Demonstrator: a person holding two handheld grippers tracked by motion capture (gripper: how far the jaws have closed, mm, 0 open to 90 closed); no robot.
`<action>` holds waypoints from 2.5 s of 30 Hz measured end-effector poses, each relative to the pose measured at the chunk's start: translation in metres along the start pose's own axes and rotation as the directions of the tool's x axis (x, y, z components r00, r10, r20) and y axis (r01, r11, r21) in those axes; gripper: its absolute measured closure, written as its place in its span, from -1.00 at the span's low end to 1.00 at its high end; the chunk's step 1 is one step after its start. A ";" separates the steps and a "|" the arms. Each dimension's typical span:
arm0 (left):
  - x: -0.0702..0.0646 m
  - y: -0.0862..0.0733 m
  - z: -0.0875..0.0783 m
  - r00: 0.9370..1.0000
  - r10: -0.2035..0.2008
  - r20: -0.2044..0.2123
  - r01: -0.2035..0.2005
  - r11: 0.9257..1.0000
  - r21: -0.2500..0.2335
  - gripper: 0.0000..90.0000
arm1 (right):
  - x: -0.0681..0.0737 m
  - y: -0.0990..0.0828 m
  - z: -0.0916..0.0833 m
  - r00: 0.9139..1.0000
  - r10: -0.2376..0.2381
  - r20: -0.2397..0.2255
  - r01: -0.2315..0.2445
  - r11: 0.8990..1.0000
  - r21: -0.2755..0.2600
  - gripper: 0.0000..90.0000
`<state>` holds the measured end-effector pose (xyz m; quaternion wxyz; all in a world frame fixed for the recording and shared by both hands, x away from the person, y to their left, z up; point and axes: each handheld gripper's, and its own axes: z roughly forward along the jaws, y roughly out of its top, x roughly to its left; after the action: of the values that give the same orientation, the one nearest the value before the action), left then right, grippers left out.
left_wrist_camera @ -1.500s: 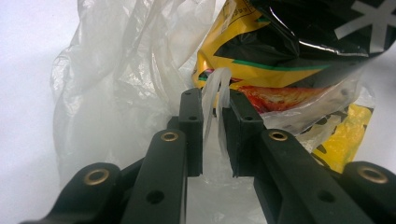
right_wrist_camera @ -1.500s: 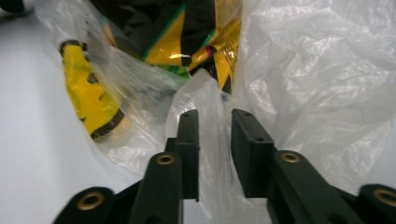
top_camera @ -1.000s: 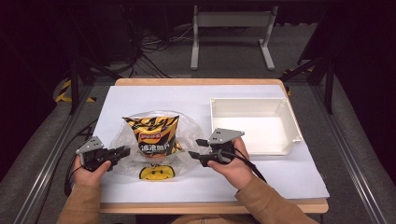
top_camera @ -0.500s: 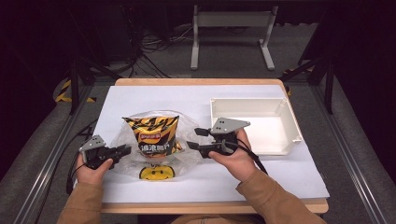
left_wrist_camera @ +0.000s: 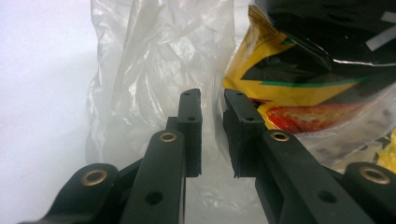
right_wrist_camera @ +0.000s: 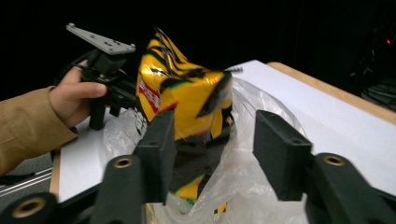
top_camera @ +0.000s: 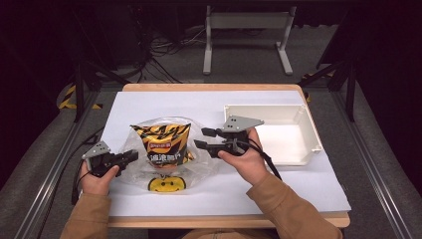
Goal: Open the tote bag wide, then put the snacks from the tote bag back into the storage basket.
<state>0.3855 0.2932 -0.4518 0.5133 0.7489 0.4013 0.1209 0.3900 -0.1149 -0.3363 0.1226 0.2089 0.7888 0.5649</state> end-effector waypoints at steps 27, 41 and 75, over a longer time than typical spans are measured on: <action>-0.006 0.011 -0.017 0.999 -0.018 -0.028 0.016 0.996 -0.083 -0.38 | -0.008 0.028 0.032 0.995 0.019 -0.102 -0.012 0.997 0.073 -0.54; -0.005 0.009 -0.015 0.999 -0.021 -0.027 0.019 0.997 -0.074 -0.37 | -0.005 0.024 0.063 0.996 -0.012 -0.092 0.024 0.991 0.131 -0.57; -0.003 0.008 -0.023 0.998 -0.032 -0.051 0.025 0.991 -0.129 -0.38 | 0.007 0.029 0.071 0.980 -0.156 -0.127 0.178 0.967 0.184 0.99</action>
<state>0.3738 0.3053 -0.4336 0.5511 0.7052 0.4168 0.1588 0.4200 -0.0439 -0.3323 0.1046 0.1208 0.8605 0.4837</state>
